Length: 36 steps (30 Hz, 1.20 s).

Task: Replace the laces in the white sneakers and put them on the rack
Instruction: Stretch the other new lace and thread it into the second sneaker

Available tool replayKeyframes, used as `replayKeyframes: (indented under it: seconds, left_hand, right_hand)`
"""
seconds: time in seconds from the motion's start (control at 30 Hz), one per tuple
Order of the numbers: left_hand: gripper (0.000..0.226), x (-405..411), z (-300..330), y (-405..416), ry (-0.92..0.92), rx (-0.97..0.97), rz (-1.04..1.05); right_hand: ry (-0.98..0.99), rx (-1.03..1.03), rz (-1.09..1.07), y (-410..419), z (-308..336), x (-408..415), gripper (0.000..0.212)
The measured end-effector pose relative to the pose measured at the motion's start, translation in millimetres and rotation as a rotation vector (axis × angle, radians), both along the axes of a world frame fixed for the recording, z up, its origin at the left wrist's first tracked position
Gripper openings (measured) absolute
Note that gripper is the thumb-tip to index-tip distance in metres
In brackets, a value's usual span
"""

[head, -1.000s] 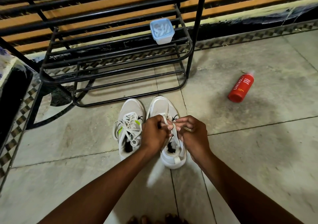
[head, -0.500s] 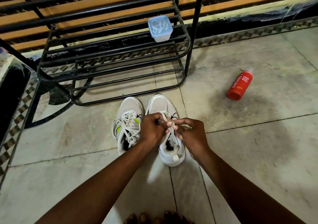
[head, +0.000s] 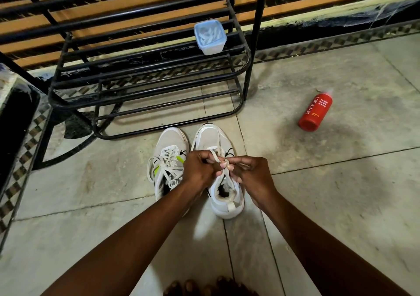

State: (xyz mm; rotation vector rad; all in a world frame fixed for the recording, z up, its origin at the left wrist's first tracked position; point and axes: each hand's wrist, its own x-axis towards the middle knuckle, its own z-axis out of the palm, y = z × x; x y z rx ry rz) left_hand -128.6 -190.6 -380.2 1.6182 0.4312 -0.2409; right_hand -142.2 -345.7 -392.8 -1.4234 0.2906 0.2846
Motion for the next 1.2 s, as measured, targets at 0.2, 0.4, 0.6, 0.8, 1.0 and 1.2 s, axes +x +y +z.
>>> replayKeyframes:
  seconds: [0.2, 0.4, 0.6, 0.8, 1.0, 1.2]
  left_hand:
    - [0.020, 4, 7, -5, 0.024, 0.009, -0.008]
    - [0.011, -12, 6, 2, -0.112, 0.060, -0.043]
    - [0.026, -5, -3, 3, -0.140, 0.185, -0.035]
    - [0.021, 1, -7, -3, -0.085, 0.175, -0.027]
    - [0.017, 5, 0, 2, 0.002, 0.066, 0.003]
    - [0.008, -4, 3, 5, -0.091, 0.155, -0.069]
  right_hand:
    - [-0.018, -0.032, 0.030, -2, -1, 2, 0.016]
    - [-0.042, -0.053, -0.026, 0, -3, -3, 0.015]
    - [-0.071, -0.066, 0.011, 1, 2, -3, 0.026]
    - [-0.093, -0.078, 0.063, -2, 6, 0, 0.029]
    - [-0.047, -0.070, 0.013, -3, 0, 4, 0.016]
    - [0.007, 0.041, 0.014, -3, 4, 10, 0.014]
